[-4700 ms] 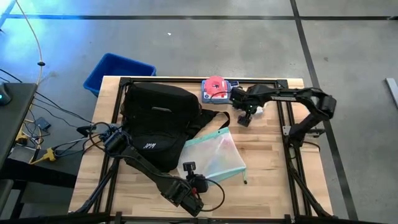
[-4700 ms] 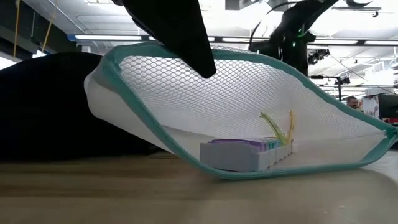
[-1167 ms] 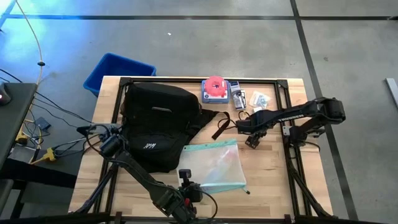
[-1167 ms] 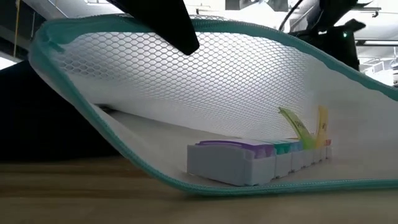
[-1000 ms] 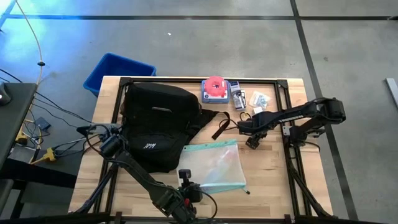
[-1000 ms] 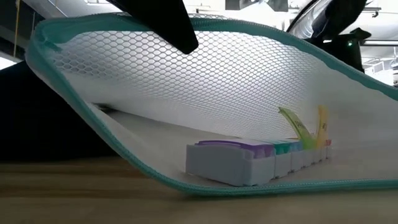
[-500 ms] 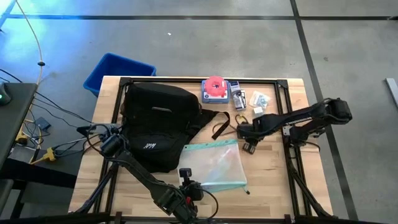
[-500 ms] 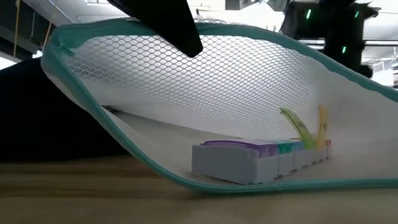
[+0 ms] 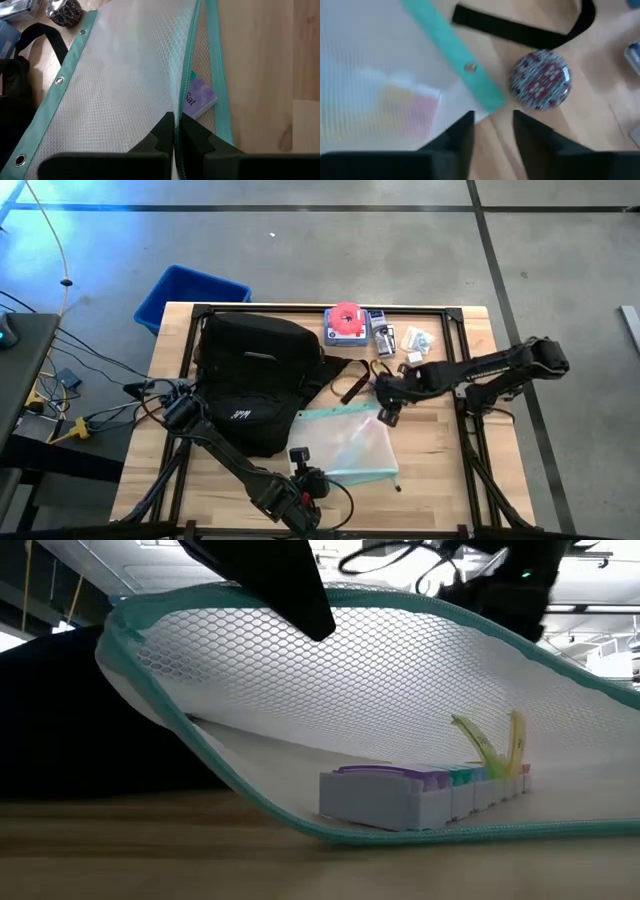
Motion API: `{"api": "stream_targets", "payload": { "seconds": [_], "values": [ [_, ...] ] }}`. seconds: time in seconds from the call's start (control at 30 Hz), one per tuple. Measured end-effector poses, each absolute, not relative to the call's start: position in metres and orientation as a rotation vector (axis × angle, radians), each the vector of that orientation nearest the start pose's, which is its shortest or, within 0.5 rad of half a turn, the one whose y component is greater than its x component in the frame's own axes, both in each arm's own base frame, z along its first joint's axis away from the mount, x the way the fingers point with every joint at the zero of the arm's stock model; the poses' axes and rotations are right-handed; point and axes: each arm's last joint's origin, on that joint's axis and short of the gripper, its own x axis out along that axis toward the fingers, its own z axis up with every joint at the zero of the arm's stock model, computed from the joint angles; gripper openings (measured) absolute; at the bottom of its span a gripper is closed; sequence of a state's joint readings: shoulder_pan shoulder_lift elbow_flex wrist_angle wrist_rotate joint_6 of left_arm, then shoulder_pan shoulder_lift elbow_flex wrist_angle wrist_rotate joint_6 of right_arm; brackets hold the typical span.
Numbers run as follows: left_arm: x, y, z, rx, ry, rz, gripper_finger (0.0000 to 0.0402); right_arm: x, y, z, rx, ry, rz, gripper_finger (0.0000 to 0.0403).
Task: Unpack backpack
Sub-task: Put the scented candle into the zip bag
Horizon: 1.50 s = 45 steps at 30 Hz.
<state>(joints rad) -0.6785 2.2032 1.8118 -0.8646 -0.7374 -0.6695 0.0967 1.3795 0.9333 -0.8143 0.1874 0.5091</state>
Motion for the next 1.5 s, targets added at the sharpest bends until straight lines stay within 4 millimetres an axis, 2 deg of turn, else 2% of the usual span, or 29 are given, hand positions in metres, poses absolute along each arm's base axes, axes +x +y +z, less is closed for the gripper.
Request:
{"api": "stream_targets", "payload": {
  "seconds": [0.17, 0.27, 0.37, 0.5, 0.7, 0.83, 1.2, 1.27, 1.37, 1.5],
  "values": [
    [0.365, -0.269, 0.194, 0.197, 0.860, 0.352, 0.0000, 0.256, -0.005, 0.210, 0.332, 1.200, -0.397, 0.0272],
    [0.365, -0.269, 0.194, 0.197, 0.861, 0.352, 0.0000, 0.261, -0.018, 0.202, 0.330, 1.225, -0.402, 0.0332],
    [0.365, -0.269, 0.194, 0.198, 0.863, 0.351, 0.0000, 0.262, -0.030, 0.196, 0.336, 1.250, -0.432, 0.0370],
    [0.365, -0.269, 0.194, 0.198, 0.863, 0.351, 0.0000, 0.265, -0.039, 0.183, 0.334, 1.303, -0.453, 0.0391],
    [0.365, -0.269, 0.193, 0.188, 0.861, 0.355, 0.0000, 0.275, -0.047, 0.164, 0.315, 1.330, -0.449, 0.0394],
    [0.364, -0.270, 0.194, 0.189, 0.860, 0.354, 0.0000, 0.275, -0.052, 0.154, 0.334, 1.378, -0.461, 0.0383],
    [0.364, -0.270, 0.194, 0.182, 0.859, 0.356, 0.0000, 0.274, -0.051, 0.149, 0.342, 1.423, -0.445, 0.0277],
    [0.364, -0.270, 0.194, 0.182, 0.858, 0.356, 0.0000, 0.274, -0.044, 0.151, 0.337, 1.452, -0.415, 0.0267],
    [0.364, -0.271, 0.194, 0.182, 0.858, 0.354, 0.0000, 0.275, -0.021, 0.160, 0.341, 1.508, -0.320, 0.0267],
    [0.361, -0.273, 0.194, 0.172, 0.855, 0.354, 0.0000, 0.275, 0.030, 0.173, 0.344, 1.533, -0.124, 0.0267]
  ]
}}
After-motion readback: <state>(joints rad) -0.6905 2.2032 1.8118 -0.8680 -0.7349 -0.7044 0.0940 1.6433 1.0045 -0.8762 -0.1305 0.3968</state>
